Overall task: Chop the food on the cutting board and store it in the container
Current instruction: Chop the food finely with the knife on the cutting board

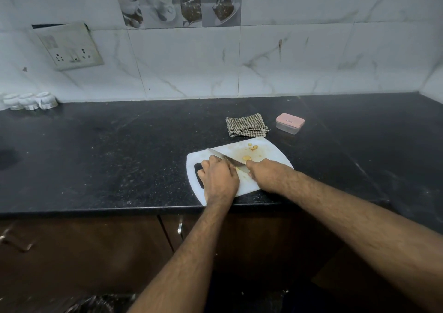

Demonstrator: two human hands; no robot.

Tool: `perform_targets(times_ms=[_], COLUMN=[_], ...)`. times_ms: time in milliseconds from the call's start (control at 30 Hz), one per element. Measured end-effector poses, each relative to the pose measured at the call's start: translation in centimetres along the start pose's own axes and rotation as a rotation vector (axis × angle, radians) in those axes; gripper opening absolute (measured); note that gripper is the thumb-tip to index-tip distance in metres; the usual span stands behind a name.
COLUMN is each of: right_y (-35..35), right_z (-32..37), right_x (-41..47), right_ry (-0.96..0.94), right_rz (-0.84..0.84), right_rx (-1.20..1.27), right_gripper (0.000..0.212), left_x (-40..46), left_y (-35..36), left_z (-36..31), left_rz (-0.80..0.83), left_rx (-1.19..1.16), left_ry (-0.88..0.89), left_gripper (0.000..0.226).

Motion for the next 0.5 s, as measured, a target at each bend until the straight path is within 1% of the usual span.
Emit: perform_targets(times_ms=[200,300,500], right_y=[0.01,0.01,0.19], right_z=[0.0,-0.1,-0.21], right_x=[-0.07,-0.1,-0.58], right_ry=[0.022,0.026,0.007], right_rz=[-0.011,-0.024,-0.084], right_rx=[0.036,0.049,0.06], right_gripper=[0.033,0.029,0.026], left_x=[-0.25,-0.26,-0.29], left_y=[-0.21,-0.21,-0.26], left_z=[-0.04,0.26,0.27], left_rz=[0.0,-0.013,-0.018], left_rx=[-0.075,-0.113,-0.095], left_ry=[0.013,0.0,-0.031], left_gripper=[0.019,0.018,0.018])
Point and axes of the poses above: each hand's wrist, its own x-axis towards the middle knuckle, its own y-axis out of the palm, z = x × y, the point moved 5 cm from there along x, towards the middle knuckle, and after that the axes turned 12 degrees about -y, right-handed, at the moved point
